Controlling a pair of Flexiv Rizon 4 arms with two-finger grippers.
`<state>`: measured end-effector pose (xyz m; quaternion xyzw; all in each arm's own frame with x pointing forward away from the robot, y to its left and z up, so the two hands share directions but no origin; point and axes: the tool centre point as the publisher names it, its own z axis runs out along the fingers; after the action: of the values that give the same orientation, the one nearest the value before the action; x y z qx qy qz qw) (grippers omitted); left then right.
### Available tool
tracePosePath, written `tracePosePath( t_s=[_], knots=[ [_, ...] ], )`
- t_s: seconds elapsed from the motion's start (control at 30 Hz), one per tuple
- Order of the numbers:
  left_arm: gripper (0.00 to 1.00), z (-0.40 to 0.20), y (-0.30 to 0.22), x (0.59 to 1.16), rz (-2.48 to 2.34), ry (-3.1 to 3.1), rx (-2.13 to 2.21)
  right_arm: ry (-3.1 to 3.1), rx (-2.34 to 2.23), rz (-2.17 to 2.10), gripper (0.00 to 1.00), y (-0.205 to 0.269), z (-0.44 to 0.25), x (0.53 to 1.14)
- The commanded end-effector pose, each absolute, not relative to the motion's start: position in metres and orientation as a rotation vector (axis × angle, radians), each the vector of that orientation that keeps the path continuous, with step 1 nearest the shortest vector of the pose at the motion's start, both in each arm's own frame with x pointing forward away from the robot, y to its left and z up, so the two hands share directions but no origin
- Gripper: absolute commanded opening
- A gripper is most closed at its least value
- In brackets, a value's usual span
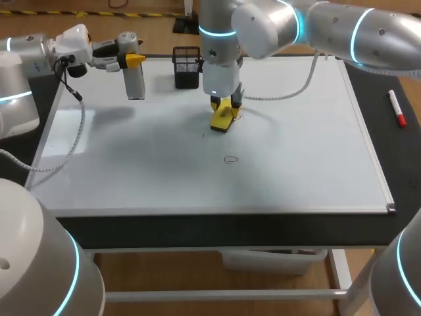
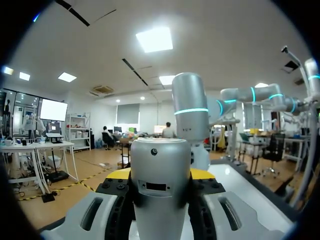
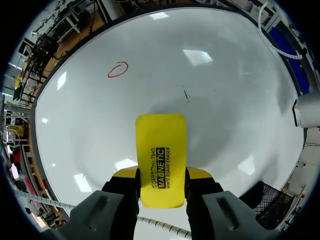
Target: Pick up the inspection probe, press it on each red-marked spot on the whiteboard one by one, put down the probe, pick up the eraser, and wipe off all the red marks.
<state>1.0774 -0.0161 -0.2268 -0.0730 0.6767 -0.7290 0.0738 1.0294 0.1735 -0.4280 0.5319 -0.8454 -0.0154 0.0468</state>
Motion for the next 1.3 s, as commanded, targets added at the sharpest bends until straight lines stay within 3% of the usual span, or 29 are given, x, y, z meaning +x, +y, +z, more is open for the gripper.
tracePosePath(
  t_s=[0.03, 1.3],
  knots=[
    [0.00, -0.226, -0.017, 1.076, -2.184, 2.030, -0.222, -2.574, 1.617, -0.046, 0.00, 0.172, -0.429, 1.031],
    [0.00, -0.226, -0.017, 1.076, -2.184, 2.030, -0.222, -2.685, 1.395, -0.016, 0.00, 0.109, -0.432, 1.029]
  ],
)
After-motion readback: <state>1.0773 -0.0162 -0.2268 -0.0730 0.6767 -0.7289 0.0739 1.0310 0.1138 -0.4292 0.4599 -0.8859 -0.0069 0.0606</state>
